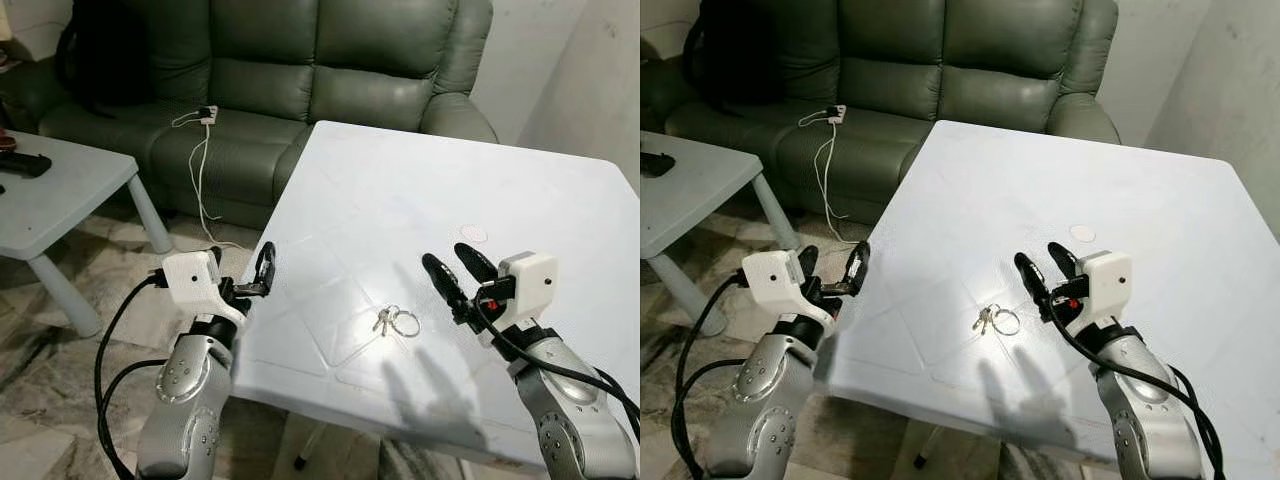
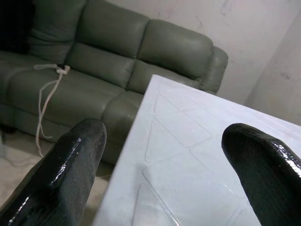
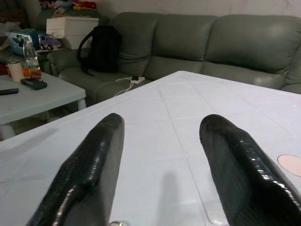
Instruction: Hang keys on a hook
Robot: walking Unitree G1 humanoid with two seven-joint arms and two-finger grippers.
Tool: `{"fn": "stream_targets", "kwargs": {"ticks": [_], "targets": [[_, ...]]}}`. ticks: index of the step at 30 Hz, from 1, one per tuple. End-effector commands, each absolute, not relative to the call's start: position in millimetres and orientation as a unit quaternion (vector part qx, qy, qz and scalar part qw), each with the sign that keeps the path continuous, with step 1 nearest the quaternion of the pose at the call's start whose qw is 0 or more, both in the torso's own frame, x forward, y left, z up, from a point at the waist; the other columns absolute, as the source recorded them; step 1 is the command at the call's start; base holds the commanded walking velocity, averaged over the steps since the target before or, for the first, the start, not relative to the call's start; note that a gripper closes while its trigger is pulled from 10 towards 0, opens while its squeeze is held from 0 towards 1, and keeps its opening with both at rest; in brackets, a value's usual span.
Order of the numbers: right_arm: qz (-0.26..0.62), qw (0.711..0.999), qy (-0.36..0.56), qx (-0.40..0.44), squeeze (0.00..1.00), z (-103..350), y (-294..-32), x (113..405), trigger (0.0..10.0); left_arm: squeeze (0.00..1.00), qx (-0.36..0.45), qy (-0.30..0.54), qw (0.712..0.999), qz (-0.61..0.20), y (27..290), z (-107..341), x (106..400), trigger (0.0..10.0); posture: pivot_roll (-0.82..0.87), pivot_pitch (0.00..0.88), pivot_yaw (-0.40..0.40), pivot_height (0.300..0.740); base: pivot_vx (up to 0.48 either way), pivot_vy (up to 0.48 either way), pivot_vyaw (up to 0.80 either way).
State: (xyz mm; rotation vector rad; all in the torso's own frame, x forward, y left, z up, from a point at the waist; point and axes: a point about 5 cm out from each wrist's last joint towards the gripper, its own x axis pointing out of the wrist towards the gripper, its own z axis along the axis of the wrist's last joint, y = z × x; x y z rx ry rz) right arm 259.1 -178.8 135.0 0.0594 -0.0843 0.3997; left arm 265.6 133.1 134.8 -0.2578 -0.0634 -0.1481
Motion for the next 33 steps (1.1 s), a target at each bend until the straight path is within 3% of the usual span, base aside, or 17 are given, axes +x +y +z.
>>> {"fn": "stream_targets", "kwargs": {"ticks": [1, 15, 16, 28, 33], "targets": [[0.209, 0.976, -0.049, 0.023, 1.00, 139, -178, 258, 10.0, 0.00, -0.118, -0.036, 0.989, -0.084, 130, 136, 265, 10.0, -0.01, 0.004, -0.062, 0.740, 0.000, 0.000, 0.00], [0.234, 0.972, -0.031, -0.021, 1.00, 138, -182, 262, 10.0, 0.00, -0.054, -0.025, 0.980, -0.189, 105, 124, 252, 10.0, -0.01, 0.017, -0.068, 0.740, 0.000, 0.000, 0.00], [0.245, 0.969, -0.024, -0.030, 0.00, 137, -183, 265, 10.0, 0.00, -0.044, -0.018, 0.979, -0.200, 101, 120, 249, 10.0, -0.01, 0.023, -0.070, 0.740, 0.000, 0.000, 0.00], [0.324, 0.943, 0.004, -0.073, 0.00, 131, -185, 289, 10.0, 0.00, -0.040, 0.000, 0.970, -0.238, 89, 108, 234, 10.0, 0.01, 0.053, -0.081, 0.740, 0.000, 0.000, 0.00], [0.392, 0.916, 0.043, -0.076, 0.00, 121, -183, 290, 10.0, 0.00, -0.042, -0.005, 0.969, -0.245, 87, 111, 232, 10.0, 0.02, 0.055, -0.088, 0.740, 0.000, 0.000, 0.00]]}}
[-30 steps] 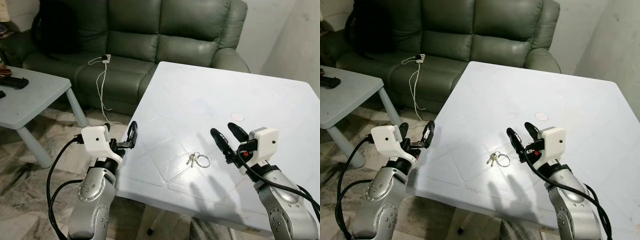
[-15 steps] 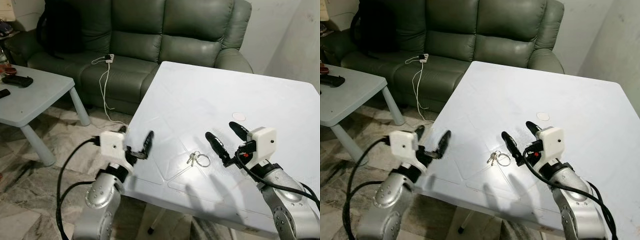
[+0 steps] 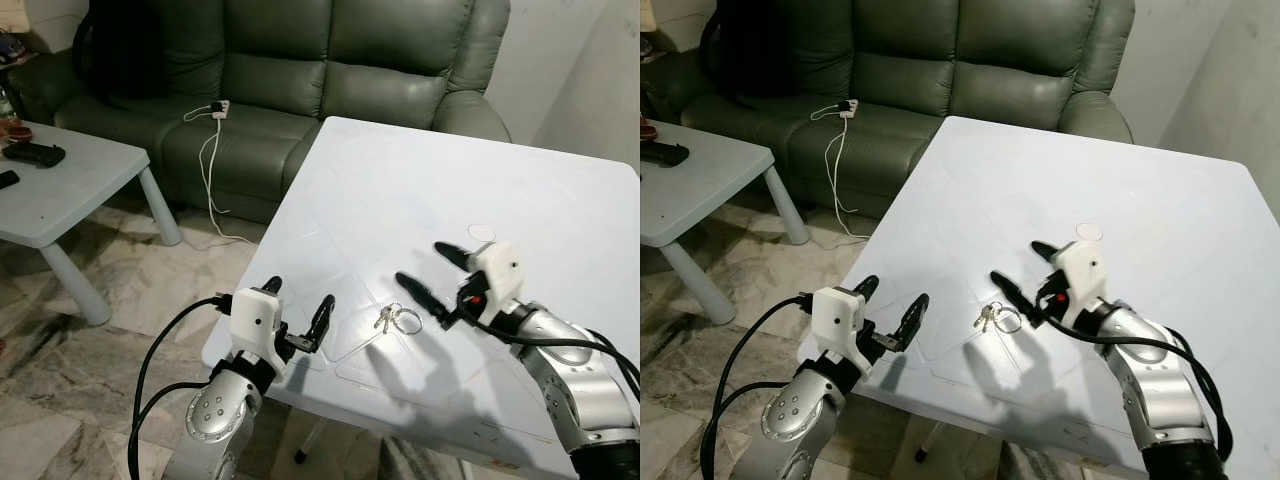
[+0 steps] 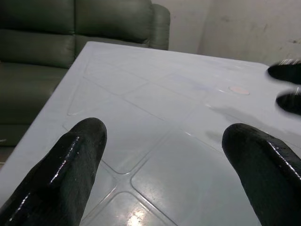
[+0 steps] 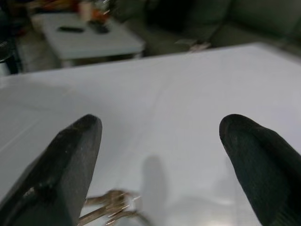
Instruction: Hang keys on a hook
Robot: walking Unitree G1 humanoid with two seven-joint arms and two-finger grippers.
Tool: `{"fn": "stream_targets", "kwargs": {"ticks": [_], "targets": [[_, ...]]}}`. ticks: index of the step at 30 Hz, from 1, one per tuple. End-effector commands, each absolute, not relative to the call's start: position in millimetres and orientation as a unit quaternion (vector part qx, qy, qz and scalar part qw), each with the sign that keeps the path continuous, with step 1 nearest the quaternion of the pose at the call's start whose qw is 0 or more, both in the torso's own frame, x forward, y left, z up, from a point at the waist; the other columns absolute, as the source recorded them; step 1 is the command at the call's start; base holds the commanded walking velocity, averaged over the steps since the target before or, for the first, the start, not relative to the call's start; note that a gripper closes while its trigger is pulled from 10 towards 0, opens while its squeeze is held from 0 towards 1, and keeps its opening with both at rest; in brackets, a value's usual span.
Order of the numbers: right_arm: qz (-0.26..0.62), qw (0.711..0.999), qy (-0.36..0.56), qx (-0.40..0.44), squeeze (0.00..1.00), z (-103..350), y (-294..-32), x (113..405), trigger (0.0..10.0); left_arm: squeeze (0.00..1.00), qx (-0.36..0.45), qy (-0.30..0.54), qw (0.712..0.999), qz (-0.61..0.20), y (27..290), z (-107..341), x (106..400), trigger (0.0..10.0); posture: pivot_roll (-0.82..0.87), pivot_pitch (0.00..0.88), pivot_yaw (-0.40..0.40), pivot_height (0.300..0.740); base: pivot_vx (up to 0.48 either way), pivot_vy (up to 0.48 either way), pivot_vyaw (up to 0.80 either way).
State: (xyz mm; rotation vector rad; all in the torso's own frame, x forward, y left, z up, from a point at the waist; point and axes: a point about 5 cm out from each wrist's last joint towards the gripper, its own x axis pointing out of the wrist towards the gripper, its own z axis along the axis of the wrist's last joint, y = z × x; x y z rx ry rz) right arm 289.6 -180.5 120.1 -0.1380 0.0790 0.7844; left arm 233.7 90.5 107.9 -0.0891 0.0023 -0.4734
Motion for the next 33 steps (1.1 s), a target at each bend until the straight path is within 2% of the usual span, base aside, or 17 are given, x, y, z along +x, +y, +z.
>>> {"fn": "stream_targets", "kwargs": {"ticks": [1, 17, 28, 33], "targets": [[0.404, 0.910, 0.051, -0.079, 0.00, 118, -183, 290, 10.0, 0.00, -0.043, -0.008, 0.967, -0.249, 86, 112, 232, 10.0, 0.01, 0.055, -0.087, 0.740, 0.000, 0.000, 0.00], [0.463, 0.880, 0.082, -0.073, 0.00, 105, -176, 300, 10.0, 0.00, -0.048, 0.009, 0.958, -0.281, 77, 109, 225, 10.0, 0.01, 0.062, -0.065, 0.740, 0.000, 0.000, 0.00], [0.521, 0.840, 0.117, -0.091, 0.00, 95, -165, 303, 10.0, 0.00, -0.052, 0.013, 0.960, -0.275, 78, 111, 226, 10.0, 0.02, 0.067, -0.065, 0.740, 0.000, 0.000, 0.00], [0.521, 0.838, 0.129, -0.092, 0.00, 95, -166, 306, 10.0, 0.00, -0.057, 0.014, 0.961, -0.271, 78, 111, 225, 10.0, 0.03, 0.065, -0.072, 0.740, 0.000, 0.000, 0.00]]}}
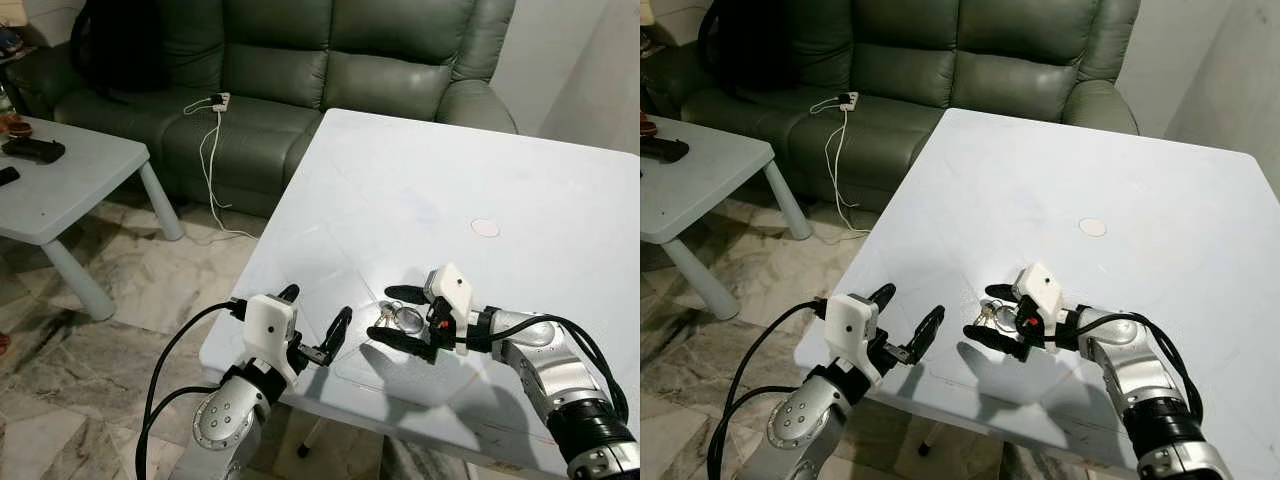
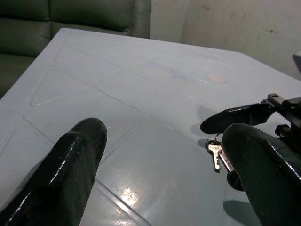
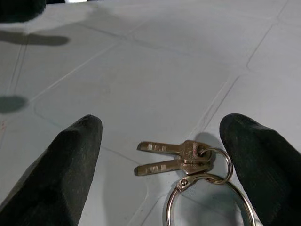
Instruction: Hang keys on a hook
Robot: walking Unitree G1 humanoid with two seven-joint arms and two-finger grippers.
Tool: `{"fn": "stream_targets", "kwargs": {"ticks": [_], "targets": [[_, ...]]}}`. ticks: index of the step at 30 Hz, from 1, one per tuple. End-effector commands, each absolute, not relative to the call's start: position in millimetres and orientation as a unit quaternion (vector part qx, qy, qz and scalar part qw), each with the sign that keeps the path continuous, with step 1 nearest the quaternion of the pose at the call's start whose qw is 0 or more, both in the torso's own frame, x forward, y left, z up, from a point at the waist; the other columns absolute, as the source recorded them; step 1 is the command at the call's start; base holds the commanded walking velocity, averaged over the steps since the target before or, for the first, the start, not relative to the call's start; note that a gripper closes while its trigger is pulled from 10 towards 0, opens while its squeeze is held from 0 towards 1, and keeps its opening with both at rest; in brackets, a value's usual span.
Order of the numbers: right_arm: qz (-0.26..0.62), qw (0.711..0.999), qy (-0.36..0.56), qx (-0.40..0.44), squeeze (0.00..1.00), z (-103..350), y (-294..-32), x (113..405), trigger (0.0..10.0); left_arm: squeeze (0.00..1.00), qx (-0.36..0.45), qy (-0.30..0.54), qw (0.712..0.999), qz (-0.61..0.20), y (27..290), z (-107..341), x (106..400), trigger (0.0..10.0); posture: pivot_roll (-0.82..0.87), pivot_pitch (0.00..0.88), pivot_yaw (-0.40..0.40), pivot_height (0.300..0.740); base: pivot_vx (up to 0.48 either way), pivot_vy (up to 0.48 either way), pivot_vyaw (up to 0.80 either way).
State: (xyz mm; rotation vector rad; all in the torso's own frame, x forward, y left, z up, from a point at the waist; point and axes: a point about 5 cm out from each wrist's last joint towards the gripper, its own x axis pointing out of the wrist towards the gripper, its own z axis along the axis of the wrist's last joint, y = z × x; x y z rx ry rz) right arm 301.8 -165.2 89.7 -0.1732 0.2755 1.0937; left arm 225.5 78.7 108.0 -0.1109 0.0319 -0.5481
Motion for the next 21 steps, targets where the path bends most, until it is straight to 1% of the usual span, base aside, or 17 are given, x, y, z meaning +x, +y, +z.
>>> {"fn": "stream_targets", "kwargs": {"ticks": [1, 10, 11, 12, 13, 14, 15, 21], "targets": [[0.519, 0.840, 0.133, -0.090, 0.00, 95, -167, 307, 10.0, 0.00, -0.057, 0.014, 0.961, -0.271, 77, 111, 224, 10.0, 0.03, 0.065, -0.074, 0.740, 0.000, 0.000, 0.00], [0.517, 0.838, 0.145, -0.099, 0.00, 94, -174, 311, 10.0, 0.00, -0.060, 0.015, 0.961, -0.268, 77, 111, 224, 10.0, 0.03, 0.064, -0.079, 0.740, 0.000, 0.000, 0.00], [0.516, 0.838, 0.147, -0.099, 0.00, 93, -175, 312, 9.1, 0.00, -0.061, 0.015, 0.961, -0.268, 77, 111, 225, 10.0, 0.03, 0.062, -0.079, 0.740, 0.000, 0.000, 0.00], [0.512, 0.840, 0.150, -0.097, 0.00, 93, -179, 312, 1.0, 0.00, -0.062, 0.015, 0.962, -0.267, 76, 112, 225, 10.0, 0.03, 0.062, -0.079, 0.740, 0.000, 0.000, 0.00], [0.506, 0.843, 0.153, -0.099, 0.00, 92, -181, 313, 0.4, 0.00, -0.062, 0.015, 0.962, -0.267, 76, 112, 225, 10.0, 0.03, 0.059, -0.080, 0.740, 0.000, 0.000, 0.00], [0.505, 0.843, 0.154, -0.102, 0.00, 92, -183, 313, 0.4, 0.00, -0.063, 0.014, 0.961, -0.267, 76, 112, 225, 10.0, 0.03, 0.056, -0.079, 0.740, 0.000, 0.000, 0.00], [0.505, 0.843, 0.154, -0.104, 0.00, 92, -183, 313, 0.0, 0.00, -0.064, 0.014, 0.961, -0.267, 76, 112, 225, 10.0, 0.03, 0.056, -0.079, 0.740, 0.000, 0.000, 0.00], [0.494, 0.848, 0.157, -0.111, 0.00, 91, -190, 315, 0.1, 0.00, -0.062, 0.015, 0.961, -0.268, 76, 112, 225, 10.0, 0.03, 0.052, -0.077, 0.740, 0.000, 0.000, 0.00]]}}
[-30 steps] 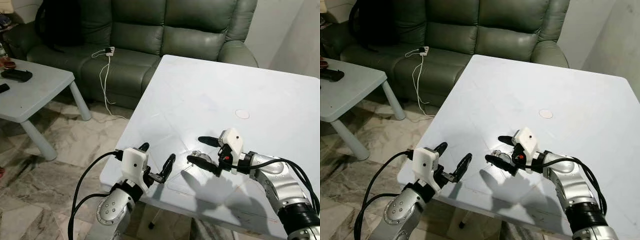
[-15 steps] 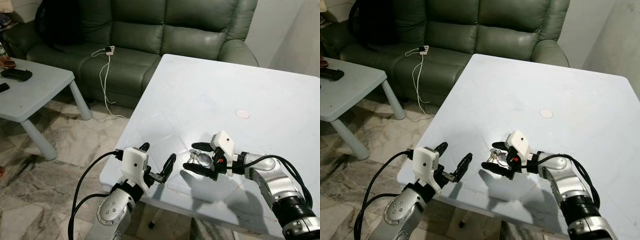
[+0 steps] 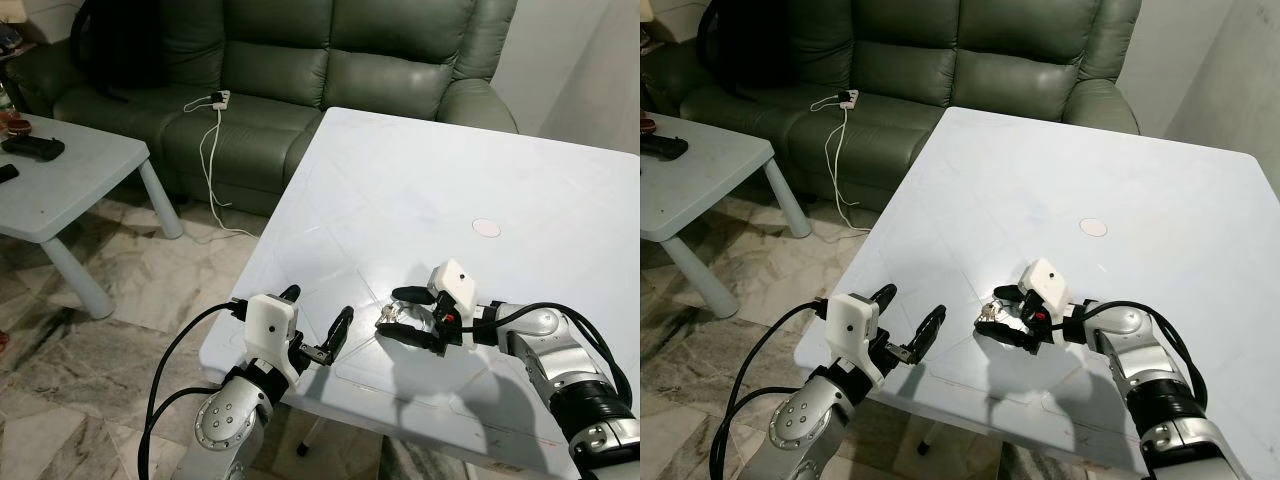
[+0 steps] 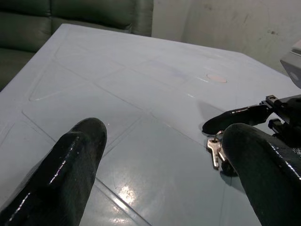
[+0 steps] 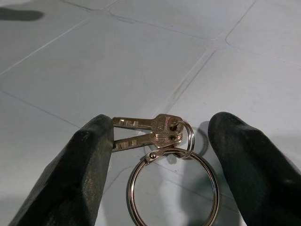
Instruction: Hang keys on a hook
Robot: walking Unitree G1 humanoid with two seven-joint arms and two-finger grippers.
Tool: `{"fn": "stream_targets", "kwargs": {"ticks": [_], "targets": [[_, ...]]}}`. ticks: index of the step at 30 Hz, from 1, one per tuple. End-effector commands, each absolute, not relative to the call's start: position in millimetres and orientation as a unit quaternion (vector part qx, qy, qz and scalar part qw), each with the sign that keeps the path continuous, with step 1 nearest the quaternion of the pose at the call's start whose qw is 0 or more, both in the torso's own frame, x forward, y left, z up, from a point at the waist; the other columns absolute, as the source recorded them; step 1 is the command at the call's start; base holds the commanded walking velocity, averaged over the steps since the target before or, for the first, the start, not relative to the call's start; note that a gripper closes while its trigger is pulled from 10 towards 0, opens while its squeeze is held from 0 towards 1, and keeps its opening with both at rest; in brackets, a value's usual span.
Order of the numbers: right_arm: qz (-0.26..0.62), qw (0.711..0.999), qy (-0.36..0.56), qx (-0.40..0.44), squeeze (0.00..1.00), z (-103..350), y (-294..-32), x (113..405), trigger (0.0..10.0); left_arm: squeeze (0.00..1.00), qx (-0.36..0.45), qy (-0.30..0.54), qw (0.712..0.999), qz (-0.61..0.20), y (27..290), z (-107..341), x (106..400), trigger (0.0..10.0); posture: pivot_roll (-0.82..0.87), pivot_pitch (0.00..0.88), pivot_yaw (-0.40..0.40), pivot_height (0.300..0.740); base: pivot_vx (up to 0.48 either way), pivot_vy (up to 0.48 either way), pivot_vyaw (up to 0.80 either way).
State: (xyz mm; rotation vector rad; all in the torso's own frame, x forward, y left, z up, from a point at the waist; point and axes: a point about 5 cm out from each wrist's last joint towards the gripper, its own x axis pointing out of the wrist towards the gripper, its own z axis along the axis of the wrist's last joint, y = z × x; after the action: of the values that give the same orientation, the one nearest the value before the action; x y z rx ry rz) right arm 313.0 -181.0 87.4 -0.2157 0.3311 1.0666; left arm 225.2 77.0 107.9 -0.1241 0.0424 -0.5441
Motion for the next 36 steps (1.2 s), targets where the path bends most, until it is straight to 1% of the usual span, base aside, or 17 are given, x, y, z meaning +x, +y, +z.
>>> {"fn": "stream_targets", "kwargs": {"ticks": [1, 2, 5, 12, 13, 15, 16, 28, 29, 30, 31, 36], "targets": [[0.501, 0.845, 0.154, -0.105, 0.00, 90.9, -189.9, 314.8, 0.0, 0.00, -0.063, 0.015, 0.961, -0.268, 75.9, 111.8, 224.6, 10.0, 0.03, 0.050, -0.076, 0.740, 0.000, 0.000, 0.00], [0.508, 0.842, 0.151, -0.100, 0.00, 91.3, -189.8, 314.2, 0.0, 0.00, -0.063, 0.016, 0.961, -0.268, 75.9, 111.8, 224.6, 10.0, 0.03, 0.050, -0.076, 0.740, 0.000, 0.000, 0.00], [0.496, 0.849, 0.153, -0.103, 0.00, 90.2, -193.5, 316.3, 0.0, 0.00, -0.062, 0.016, 0.962, -0.266, 75.9, 112.2, 225.2, 10.0, 0.03, 0.047, -0.074, 0.740, 0.000, 0.000, 0.00], [0.495, 0.850, 0.152, -0.098, 0.00, 89.9, -194.8, 316.9, 0.0, 0.00, -0.061, 0.016, 0.962, -0.267, 76.0, 112.0, 225.1, 10.0, 0.03, 0.044, -0.070, 0.740, 0.000, 0.000, 0.00], [0.492, 0.852, 0.154, -0.095, 0.00, 89.4, -195.3, 317.3, 0.6, 0.00, -0.060, 0.016, 0.962, -0.267, 76.0, 112.1, 225.4, 10.0, 0.03, 0.045, -0.071, 0.740, 0.000, 0.000, 0.00], [0.491, 0.852, 0.154, -0.096, 0.00, 89.1, -195.4, 317.4, 0.6, 0.00, -0.060, 0.016, 0.962, -0.267, 75.9, 112.2, 225.5, 10.0, 0.03, 0.045, -0.070, 0.740, 0.000, 0.000, 0.00], [0.483, 0.856, 0.157, -0.095, 0.00, 88.0, -195.9, 318.3, 10.0, 0.00, -0.060, 0.017, 0.962, -0.267, 75.9, 112.0, 225.3, 10.0, 0.03, 0.048, -0.070, 0.740, 0.000, 0.000, 0.00], [0.468, 0.870, 0.147, -0.056, 0.00, 88.3, -195.8, 321.4, 10.0, 0.00, -0.059, 0.019, 0.963, -0.262, 77.2, 112.1, 225.6, 10.0, 0.03, 0.061, -0.068, 0.740, 0.000, 0.000, 0.00], [0.468, 0.870, 0.146, -0.055, 0.00, 88.8, -195.8, 321.9, 4.5, 0.00, -0.060, 0.020, 0.963, -0.262, 77.4, 112.1, 225.7, 10.0, 0.03, 0.062, -0.067, 0.740, 0.000, 0.000, 0.00], [0.467, 0.871, 0.143, -0.052, 0.00, 89.6, -195.8, 322.3, 4.9, 0.00, -0.060, 0.020, 0.963, -0.262, 77.5, 112.1, 225.8, 10.0, 0.03, 0.062, -0.067, 0.740, 0.000, 0.000, 0.00], [0.460, 0.875, 0.141, -0.057, 0.00, 90.2, -196.7, 323.4, 10.0, 0.00, -0.059, 0.020, 0.963, -0.262, 77.4, 112.2, 225.8, 10.0, 0.03, 0.062, -0.067, 0.740, 0.000, 0.000, 0.00], [0.465, 0.875, 0.129, -0.044, 0.00, 93.0, -196.9, 323.9, 10.0, 0.00, -0.061, 0.020, 0.963, -0.262, 77.0, 112.5, 226.5, 10.0, 0.03, 0.064, -0.066, 0.740, 0.000, 0.000, 0.00]]}}
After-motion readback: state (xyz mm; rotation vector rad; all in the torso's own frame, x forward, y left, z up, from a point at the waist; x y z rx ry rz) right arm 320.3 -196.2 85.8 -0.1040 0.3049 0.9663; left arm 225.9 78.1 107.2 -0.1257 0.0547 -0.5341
